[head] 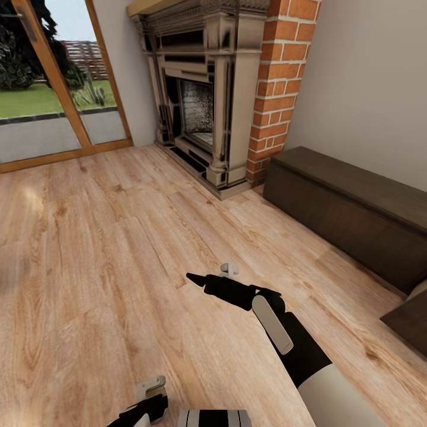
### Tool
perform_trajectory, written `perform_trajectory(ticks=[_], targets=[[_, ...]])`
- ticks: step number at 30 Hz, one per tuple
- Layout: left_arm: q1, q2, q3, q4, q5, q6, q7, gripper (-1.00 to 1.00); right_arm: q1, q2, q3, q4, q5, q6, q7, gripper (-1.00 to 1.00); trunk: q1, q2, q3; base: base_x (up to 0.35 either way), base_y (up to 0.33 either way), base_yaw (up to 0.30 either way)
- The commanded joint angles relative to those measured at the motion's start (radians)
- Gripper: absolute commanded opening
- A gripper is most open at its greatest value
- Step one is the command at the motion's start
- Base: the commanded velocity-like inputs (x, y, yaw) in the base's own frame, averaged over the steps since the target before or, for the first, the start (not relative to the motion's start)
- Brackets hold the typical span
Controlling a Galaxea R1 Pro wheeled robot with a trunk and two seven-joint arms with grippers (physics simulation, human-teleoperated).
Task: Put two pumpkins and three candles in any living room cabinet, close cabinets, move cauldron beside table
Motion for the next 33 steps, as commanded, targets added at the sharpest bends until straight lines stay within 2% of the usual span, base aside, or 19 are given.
perform_trajectory(ticks=[1, 27, 28, 33], targets=[[0.000, 0.001, -0.005, 0.036, 0.003, 0.003, 0.009, 1.00, -0.001, 0.000, -0.001, 0.000, -0.002, 0.004, 0.001, 1.00, 0.000, 0.000, -0.001, 0.000, 0.000, 0.000], [0.000, 0.003, -0.003, 0.038, 0.004, 0.003, 0.009, 1.00, 0.000, 0.000, -0.001, 0.000, -0.002, 0.004, 0.001, 1.00, 0.000, 0.000, -0.001, 0.017, 0.000, 0.000], [0.000, 0.003, -0.003, 0.038, 0.004, 0.003, 0.009, -1.00, 0.000, 0.000, -0.001, 0.000, -0.002, 0.004, 0.001, 1.00, 0.000, 0.000, -0.001, 0.000, 0.000, 0.000], [0.000, 0.003, -0.004, 0.039, 0.003, 0.002, 0.009, -1.00, 0.000, 0.000, -0.001, 0.000, -0.002, 0.004, 0.001, 1.00, 0.000, 0.000, -0.001, 0.000, 0.000, 0.000]])
